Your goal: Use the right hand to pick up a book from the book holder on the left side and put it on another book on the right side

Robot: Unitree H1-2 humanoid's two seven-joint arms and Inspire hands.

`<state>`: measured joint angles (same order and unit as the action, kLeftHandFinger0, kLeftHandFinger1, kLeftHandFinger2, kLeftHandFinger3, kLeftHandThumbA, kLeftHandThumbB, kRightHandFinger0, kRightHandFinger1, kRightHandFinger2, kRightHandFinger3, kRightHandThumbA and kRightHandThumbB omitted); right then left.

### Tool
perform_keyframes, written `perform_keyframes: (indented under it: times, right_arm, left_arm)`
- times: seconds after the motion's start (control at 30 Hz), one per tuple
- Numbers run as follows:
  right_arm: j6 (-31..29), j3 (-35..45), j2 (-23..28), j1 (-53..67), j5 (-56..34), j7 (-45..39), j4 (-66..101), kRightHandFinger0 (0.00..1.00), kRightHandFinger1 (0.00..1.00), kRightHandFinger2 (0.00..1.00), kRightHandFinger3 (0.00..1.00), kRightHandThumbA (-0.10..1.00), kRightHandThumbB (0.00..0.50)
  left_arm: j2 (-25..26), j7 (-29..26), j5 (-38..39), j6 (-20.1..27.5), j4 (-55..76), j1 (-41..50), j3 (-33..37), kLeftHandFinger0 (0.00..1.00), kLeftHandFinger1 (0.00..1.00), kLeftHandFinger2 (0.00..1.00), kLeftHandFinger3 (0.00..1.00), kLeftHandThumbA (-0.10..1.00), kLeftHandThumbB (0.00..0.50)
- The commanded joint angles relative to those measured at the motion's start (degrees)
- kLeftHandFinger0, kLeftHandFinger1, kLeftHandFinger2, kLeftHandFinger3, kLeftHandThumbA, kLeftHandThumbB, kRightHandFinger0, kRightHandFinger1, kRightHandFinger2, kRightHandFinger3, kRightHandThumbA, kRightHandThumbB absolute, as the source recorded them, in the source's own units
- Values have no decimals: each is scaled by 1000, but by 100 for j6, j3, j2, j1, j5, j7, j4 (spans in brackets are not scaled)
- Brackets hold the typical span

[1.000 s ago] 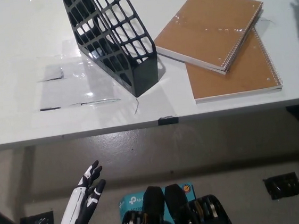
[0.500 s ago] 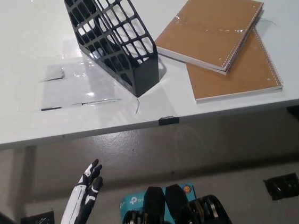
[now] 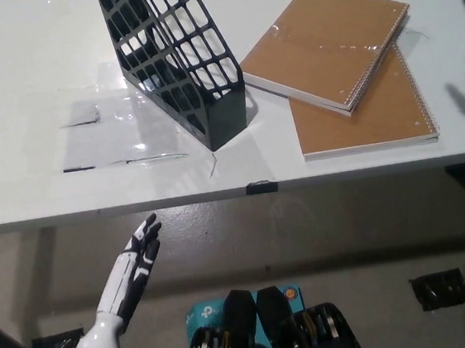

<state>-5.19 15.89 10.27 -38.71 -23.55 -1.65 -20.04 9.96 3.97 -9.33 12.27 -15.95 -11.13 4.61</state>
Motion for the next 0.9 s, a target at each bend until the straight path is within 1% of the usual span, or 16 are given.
perform_keyframes:
  times: [0.0, 0.03, 0.1, 0.17, 0.2, 0.23, 0.27, 0.33, 0.37, 0.4, 0.43, 0.53, 0.67, 0.73, 0.77, 0.87]
  right_arm:
    - [-65, -1801, -141, 1248, 1509, -997, 5432, 1000, 1000, 1000, 1000, 837, 286]
    - [-116, -1827, -174, 1339, 1479, -989, 5352, 1000, 1000, 1000, 1000, 832, 273]
    - [-173, -1870, -300, 1566, 1445, -895, 5122, 1000, 1000, 1000, 1000, 806, 276]
    - [-381, -1913, -369, 1753, 1455, -870, 4678, 1000, 1000, 1000, 1000, 790, 249]
    - [-476, -1941, -377, 1822, 1548, -851, 4485, 1000, 1000, 1000, 1000, 785, 241]
    - [-629, -1977, -407, 1884, 1737, -802, 4104, 1000, 1000, 1000, 1000, 750, 239]
    - [-634, -2000, -402, 1921, 1759, -776, 4090, 1000, 1000, 1000, 1000, 746, 238]
    - [-841, -2071, -431, 2010, 2019, -647, 3501, 1000, 1000, 1000, 1000, 690, 210]
    - [-1062, -2141, -423, 2089, 2341, -529, 3097, 1000, 1000, 1000, 1000, 626, 166]
    - [-1058, -2203, -413, 2143, 2556, -389, 2817, 1000, 1000, 1000, 1000, 627, 181]
    - [-1237, -2254, -402, 2154, 2717, -276, 2349, 1000, 1000, 1000, 1000, 636, 188]
    - [-1391, -2402, -385, 2374, 2818, -151, 1773, 1000, 1000, 1000, 1000, 657, 227]
    - [-1330, -2564, -354, 2710, 2810, -153, 1599, 1000, 1000, 1000, 1000, 618, 251]
    - [-1405, -2608, -319, 2835, 2871, -121, 1453, 1000, 1000, 1000, 1000, 593, 244]
    - [-1397, -2623, -315, 2897, 2888, -113, 1436, 1000, 1000, 1000, 1000, 600, 259]
    - [-1467, -2687, -273, 3048, 2934, -154, 1232, 1000, 1000, 1000, 1000, 583, 239]
  left_arm:
    - [320, 148, 54, 166, 143, -1001, -97, 1000, 1000, 1000, 1000, 1000, 160]
    - [320, 151, 68, 174, 125, -1010, -101, 1000, 1000, 1000, 1000, 1000, 152]
    - [308, 141, 87, 188, 113, -982, -108, 1000, 1000, 1000, 1000, 1000, 149]
    - [311, 149, 84, 185, 101, -950, -98, 1000, 1000, 1000, 1000, 1000, 152]
    - [318, 159, 82, 199, 92, -926, -90, 1000, 1000, 1000, 1000, 1000, 157]
    - [323, 171, 82, 214, 82, -908, -80, 1000, 1000, 1000, 1000, 1000, 159]
    - [321, 173, 81, 218, 84, -886, -74, 1000, 1000, 1000, 1000, 1000, 160]
    - [315, 179, 72, 181, 125, -811, -60, 1000, 1000, 1000, 1000, 1000, 161]
    - [319, 204, 91, 201, 141, -722, -43, 1000, 1000, 1000, 1000, 1000, 159]
    - [327, 213, 94, 223, 151, -668, -31, 1000, 1000, 1000, 1000, 1000, 159]
    - [338, 223, 91, 214, 171, -608, -18, 1000, 1000, 1000, 1000, 1000, 164]
    - [335, 233, 98, 258, 243, -320, 18, 999, 1000, 1000, 1000, 1000, 165]
    - [342, 293, 114, 301, 277, -37, 73, 990, 1000, 1000, 1000, 1000, 176]
    - [311, 282, 101, 276, 325, 106, 111, 980, 1000, 1000, 1000, 1000, 183]
    - [299, 277, 95, 277, 336, 165, 124, 976, 1000, 1000, 1000, 1000, 186]
    - [274, 244, 60, 290, 400, 387, 155, 965, 1000, 1000, 1000, 1000, 185]
